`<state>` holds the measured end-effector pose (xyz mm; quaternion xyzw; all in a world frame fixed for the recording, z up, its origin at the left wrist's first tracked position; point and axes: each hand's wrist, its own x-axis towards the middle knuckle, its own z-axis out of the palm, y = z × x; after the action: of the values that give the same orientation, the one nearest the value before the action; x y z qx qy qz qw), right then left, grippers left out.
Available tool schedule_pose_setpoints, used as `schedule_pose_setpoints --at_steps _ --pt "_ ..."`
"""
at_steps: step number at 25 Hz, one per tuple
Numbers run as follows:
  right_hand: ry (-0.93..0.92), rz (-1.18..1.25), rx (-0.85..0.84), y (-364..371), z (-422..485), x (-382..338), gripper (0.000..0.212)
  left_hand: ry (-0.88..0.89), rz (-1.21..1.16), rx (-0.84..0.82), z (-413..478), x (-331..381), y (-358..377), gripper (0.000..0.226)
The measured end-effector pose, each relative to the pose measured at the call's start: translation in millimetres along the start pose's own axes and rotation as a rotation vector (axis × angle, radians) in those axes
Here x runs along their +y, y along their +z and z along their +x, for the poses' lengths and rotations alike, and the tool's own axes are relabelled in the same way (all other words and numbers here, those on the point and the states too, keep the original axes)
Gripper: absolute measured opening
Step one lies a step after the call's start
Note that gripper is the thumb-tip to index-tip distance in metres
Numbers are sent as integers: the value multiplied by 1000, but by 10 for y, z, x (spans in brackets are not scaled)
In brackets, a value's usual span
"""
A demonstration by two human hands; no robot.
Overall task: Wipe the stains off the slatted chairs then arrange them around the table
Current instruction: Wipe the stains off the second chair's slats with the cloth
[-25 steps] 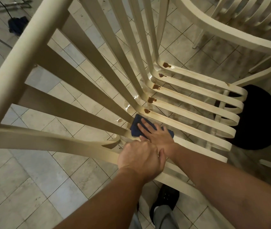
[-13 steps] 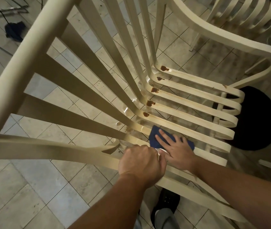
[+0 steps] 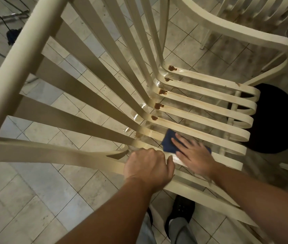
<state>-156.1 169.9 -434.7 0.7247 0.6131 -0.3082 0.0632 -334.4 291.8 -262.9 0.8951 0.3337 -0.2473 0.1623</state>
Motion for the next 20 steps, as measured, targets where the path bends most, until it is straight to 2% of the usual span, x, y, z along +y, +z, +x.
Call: schedule_pose_setpoints --at_steps 3,6,9,13,16,20 --pt "56 -21 30 151 -710 647 55 -7 -1 12 -7 -2 4 58" --pt "48 -81 22 177 -960 897 57 0 -11 12 -11 0 7 58" --pt "9 -72 -38 47 -656 609 61 2 -13 13 -7 -5 8 59" --pt "-42 -49 30 -59 239 -122 60 12 8 15 -2 2 31 62" --pt "20 -69 -33 -118 872 -713 65 2 42 30 7 9 40 58" --pt "61 -79 11 -67 1079 -793 67 -11 71 25 3 20 35 58"
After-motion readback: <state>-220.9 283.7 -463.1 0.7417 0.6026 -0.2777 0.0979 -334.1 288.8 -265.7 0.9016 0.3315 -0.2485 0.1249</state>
